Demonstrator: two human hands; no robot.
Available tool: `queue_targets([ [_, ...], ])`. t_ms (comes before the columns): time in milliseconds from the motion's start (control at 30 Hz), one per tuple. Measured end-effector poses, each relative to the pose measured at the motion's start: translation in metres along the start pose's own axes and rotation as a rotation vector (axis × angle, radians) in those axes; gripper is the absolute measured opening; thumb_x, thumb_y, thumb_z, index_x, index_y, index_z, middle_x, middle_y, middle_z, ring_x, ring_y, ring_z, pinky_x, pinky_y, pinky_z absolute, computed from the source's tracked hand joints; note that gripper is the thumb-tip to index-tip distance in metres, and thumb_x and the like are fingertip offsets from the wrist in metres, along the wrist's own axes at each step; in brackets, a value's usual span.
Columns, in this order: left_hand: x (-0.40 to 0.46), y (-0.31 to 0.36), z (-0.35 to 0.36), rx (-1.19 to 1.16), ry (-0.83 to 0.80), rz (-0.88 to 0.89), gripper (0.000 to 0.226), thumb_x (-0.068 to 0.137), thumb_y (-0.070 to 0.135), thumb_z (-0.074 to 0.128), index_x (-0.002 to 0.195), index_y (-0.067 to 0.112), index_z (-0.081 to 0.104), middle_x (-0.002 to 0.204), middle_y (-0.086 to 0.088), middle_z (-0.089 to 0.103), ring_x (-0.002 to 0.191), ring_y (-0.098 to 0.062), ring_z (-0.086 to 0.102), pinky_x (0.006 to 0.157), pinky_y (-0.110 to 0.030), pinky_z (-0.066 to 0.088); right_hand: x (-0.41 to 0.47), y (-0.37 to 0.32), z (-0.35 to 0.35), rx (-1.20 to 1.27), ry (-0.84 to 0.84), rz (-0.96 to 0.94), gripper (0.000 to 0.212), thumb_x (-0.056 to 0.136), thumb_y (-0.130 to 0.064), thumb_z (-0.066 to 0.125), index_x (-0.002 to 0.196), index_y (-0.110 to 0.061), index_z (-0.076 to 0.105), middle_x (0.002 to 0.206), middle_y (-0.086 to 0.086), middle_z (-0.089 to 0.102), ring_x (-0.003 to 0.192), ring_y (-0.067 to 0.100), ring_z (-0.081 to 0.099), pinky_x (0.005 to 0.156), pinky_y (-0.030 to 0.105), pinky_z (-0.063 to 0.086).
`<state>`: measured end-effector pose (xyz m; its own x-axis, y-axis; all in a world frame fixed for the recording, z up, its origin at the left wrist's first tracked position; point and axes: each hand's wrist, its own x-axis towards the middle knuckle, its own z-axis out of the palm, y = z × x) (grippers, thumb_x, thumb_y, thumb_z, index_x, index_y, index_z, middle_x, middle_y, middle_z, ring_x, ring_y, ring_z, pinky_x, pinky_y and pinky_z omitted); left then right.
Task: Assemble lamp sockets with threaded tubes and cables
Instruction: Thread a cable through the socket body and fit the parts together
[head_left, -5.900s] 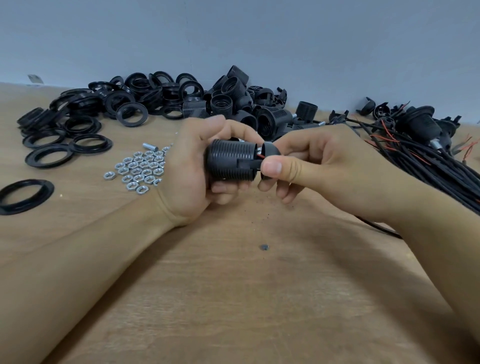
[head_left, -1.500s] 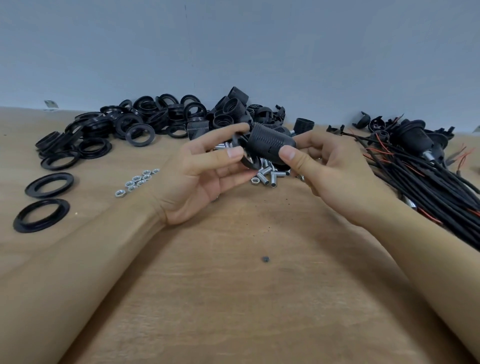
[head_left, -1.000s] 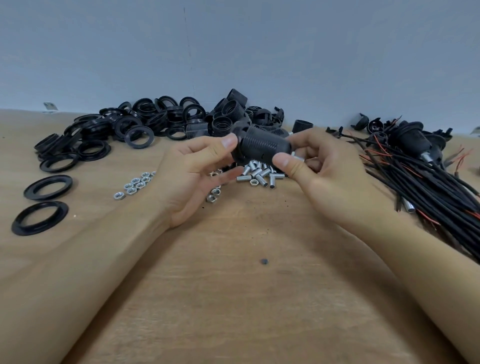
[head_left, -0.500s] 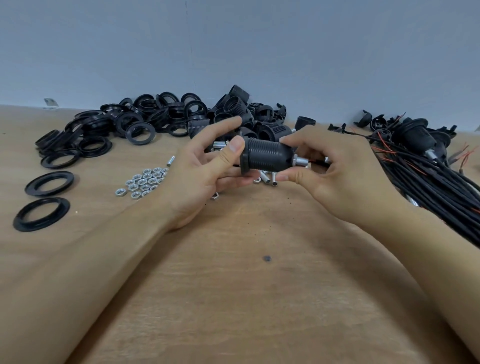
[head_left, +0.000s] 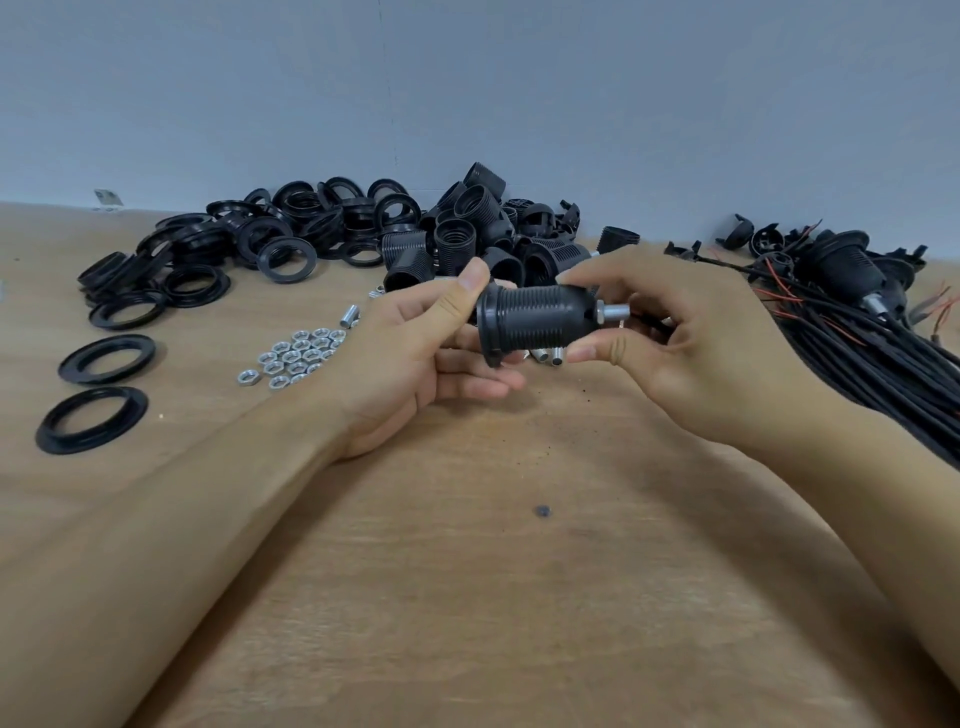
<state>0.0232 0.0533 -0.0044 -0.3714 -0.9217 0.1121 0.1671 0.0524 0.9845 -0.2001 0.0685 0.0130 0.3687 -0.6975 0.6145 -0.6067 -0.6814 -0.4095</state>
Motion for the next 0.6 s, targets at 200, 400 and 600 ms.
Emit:
queue_targets([
  [200,0.002,0.004,-0.009,-0.057,-0.028,0.082,0.036,0.084,0.016,0.061,0.119,0.016,0.069,0.125,-0.014,0.068,0.118,-0.029,0.064,0.097,-0.048,0.053,0.0,0.006,0.001,0.035,-0.111,0.16,0.011,0.085,-0.051,0.057,0.092,-0.043,0.055,0.085,-0.033,0.058,0.079,-0.001,0.057,0.064,0.011,0.04],
  [400,-0.003,0.015,-0.015,-0.522,-0.045,0.084,0.051,0.081,0.029,0.052,0.122,0.002,0.066,0.103,-0.015,0.074,0.128,-0.036,0.057,0.106,-0.044,0.046,0.0,0.007,0.003,0.098,-0.096,0.189,0.013,0.082,-0.046,0.059,0.093,-0.039,0.056,0.079,-0.03,0.059,0.078,-0.001,0.057,0.066,0.011,0.041],
  [600,0.002,0.009,-0.005,-0.275,0.099,0.066,0.073,0.079,0.044,0.064,0.139,0.005,0.049,0.126,-0.021,0.066,0.121,-0.03,0.063,0.1,-0.037,0.048,-0.001,0.004,0.003,0.126,-0.065,0.19,0.012,0.087,-0.035,0.064,0.098,-0.034,0.059,0.08,-0.015,0.059,0.077,0.006,0.057,0.068,0.015,0.042],
])
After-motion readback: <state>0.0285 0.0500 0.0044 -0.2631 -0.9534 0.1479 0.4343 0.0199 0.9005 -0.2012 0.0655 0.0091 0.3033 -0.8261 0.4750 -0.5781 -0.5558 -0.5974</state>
